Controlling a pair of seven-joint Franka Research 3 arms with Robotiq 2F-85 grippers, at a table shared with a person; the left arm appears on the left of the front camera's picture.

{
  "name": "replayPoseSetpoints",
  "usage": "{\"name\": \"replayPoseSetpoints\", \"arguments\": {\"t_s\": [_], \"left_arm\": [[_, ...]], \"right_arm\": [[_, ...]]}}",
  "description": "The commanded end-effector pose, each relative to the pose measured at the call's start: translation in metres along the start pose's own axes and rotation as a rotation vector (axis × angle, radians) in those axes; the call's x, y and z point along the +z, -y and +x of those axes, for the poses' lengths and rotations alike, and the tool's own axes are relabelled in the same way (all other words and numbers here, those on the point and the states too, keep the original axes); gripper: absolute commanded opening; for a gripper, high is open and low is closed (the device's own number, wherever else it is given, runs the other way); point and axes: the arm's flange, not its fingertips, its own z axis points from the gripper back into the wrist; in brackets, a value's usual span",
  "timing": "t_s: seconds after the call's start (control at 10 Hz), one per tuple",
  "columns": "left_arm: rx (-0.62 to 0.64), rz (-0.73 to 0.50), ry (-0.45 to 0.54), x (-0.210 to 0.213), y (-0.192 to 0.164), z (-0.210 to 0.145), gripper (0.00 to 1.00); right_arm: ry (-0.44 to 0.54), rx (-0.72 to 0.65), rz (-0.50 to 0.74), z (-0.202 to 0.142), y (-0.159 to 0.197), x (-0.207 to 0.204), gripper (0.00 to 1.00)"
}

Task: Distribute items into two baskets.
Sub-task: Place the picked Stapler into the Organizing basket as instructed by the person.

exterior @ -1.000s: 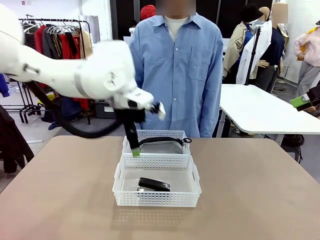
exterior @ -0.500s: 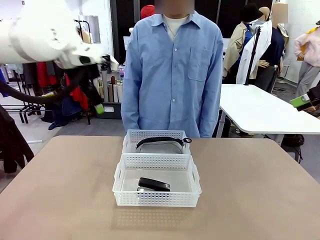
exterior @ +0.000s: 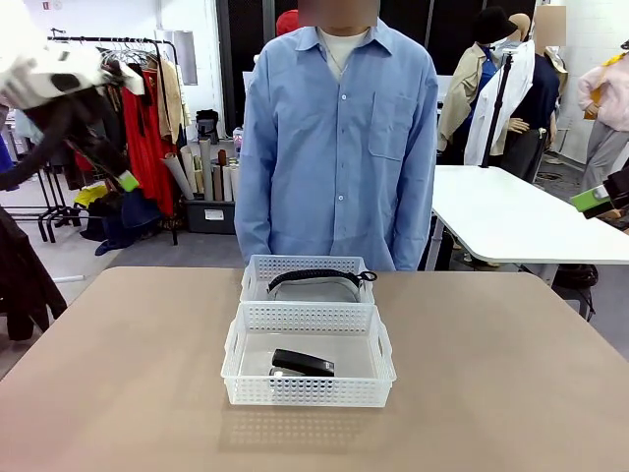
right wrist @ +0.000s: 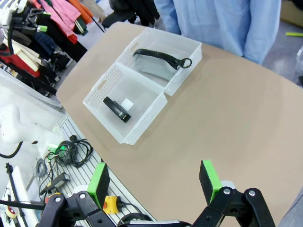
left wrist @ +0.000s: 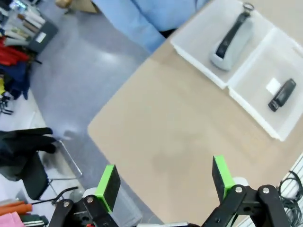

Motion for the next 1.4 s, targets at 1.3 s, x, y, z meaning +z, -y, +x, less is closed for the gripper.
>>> {"name": "replayPoseSetpoints", "arguments": {"t_s": [1.3], "left_arm": [[0.309, -0.271, 0.310, 0.024, -0.034, -0.157, 1.00]], "right_arm": [[0.001, 0.006, 0.002, 0.000, -0.001, 0.000, 1.00]]}}
